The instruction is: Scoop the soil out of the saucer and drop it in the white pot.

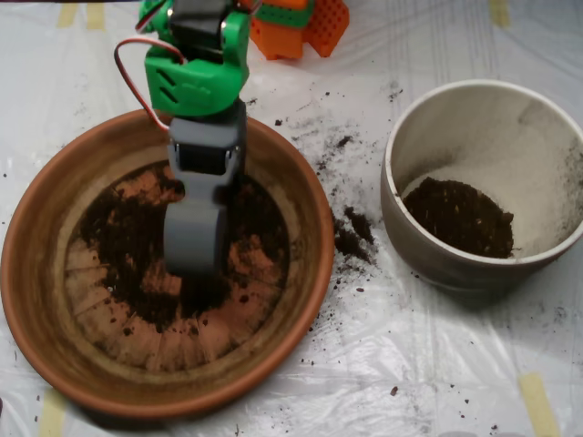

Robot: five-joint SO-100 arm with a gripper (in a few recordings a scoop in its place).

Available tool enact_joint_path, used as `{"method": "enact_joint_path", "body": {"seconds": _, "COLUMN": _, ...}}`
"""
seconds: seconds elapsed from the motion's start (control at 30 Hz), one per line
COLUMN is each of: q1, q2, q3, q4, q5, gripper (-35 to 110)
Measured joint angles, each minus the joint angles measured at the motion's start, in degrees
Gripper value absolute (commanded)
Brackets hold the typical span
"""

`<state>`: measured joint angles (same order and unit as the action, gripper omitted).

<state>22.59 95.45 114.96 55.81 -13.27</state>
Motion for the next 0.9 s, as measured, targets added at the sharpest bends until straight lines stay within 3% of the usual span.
{"method": "enact_joint_path", "body": {"seconds": 0.27, "q1": 0.0, "q2": -13.1, "q3": -9.3, "q4": 0.7, "q5": -1.4, "gripper": 48}}
{"method": "enact_joint_path", "body": {"seconds": 0.53, "q1": 0.3, "q2": -27.8, "q3": -26.5, "q4": 8.0, "q5": -1.8, "gripper": 46}}
{"method": "enact_joint_path", "body": {"seconds": 0.73, "q1": 0.6, "q2": -31.2, "q3": -31.1, "q4": 11.4, "q5": -3.5, "gripper": 30}}
{"method": "enact_joint_path", "body": {"seconds": 0.9, "q1": 1.0, "q2": -31.5, "q3": -33.6, "q4": 11.3, "q5": -5.6, "gripper": 26}}
